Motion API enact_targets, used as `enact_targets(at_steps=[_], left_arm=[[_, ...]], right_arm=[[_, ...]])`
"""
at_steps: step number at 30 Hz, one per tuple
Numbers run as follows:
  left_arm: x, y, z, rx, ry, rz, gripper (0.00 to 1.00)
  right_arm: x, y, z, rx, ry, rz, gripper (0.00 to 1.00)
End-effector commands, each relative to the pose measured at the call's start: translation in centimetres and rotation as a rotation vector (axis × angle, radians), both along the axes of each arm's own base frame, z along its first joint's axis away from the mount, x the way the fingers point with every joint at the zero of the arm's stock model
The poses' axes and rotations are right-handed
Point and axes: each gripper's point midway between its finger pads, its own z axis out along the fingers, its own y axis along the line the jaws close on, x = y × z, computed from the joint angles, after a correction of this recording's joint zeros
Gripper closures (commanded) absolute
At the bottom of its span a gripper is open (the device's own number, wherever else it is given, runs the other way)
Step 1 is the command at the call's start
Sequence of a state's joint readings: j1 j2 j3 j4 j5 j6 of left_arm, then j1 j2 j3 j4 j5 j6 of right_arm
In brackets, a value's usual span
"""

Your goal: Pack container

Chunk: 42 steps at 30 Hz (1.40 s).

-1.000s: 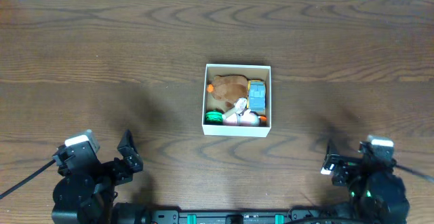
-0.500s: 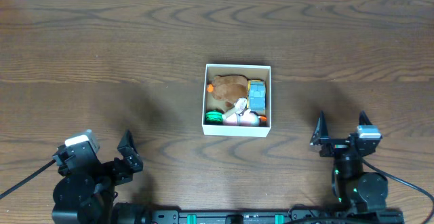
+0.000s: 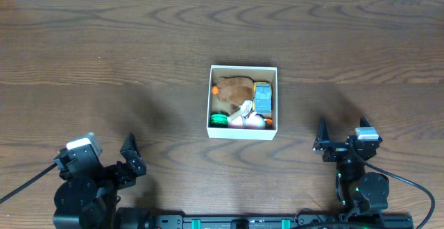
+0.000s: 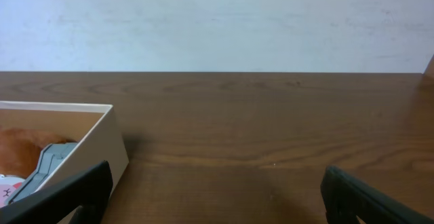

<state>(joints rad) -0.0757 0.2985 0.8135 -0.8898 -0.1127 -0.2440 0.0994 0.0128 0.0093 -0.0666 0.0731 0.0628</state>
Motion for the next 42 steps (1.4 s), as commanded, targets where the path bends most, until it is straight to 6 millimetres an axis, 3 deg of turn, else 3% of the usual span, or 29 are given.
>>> enact_targets(at_steps=[1, 20, 26, 33, 42], left_arm=[[0.0, 0.3, 0.0, -0.005, -0.002, 0.019, 0.02], [0.0, 0.3, 0.0, -0.005, -0.002, 0.019, 0.02], [0.0, 0.4, -1.8, -0.001, 0.048, 0.026, 0.02], [2.8, 0.3, -6.7, -0.004, 0.003, 0.034, 0.02], [5.8, 0.2, -6.8, 0.007, -0.297, 0.027, 0.02]], right_arm=[[0.0, 0.0, -0.1, -0.014, -0.001, 0.006, 0.01], [0.0, 0.0, -0.1, -0.014, -0.001, 0.006, 0.01], [0.0, 0.0, -0.1, -0.014, -0.001, 0.007, 0.01], [0.0, 0.0, -0.1, -0.014, 0.000, 0.006, 0.01], [0.0, 0.0, -0.1, -0.014, 0.000, 0.006, 0.01]])
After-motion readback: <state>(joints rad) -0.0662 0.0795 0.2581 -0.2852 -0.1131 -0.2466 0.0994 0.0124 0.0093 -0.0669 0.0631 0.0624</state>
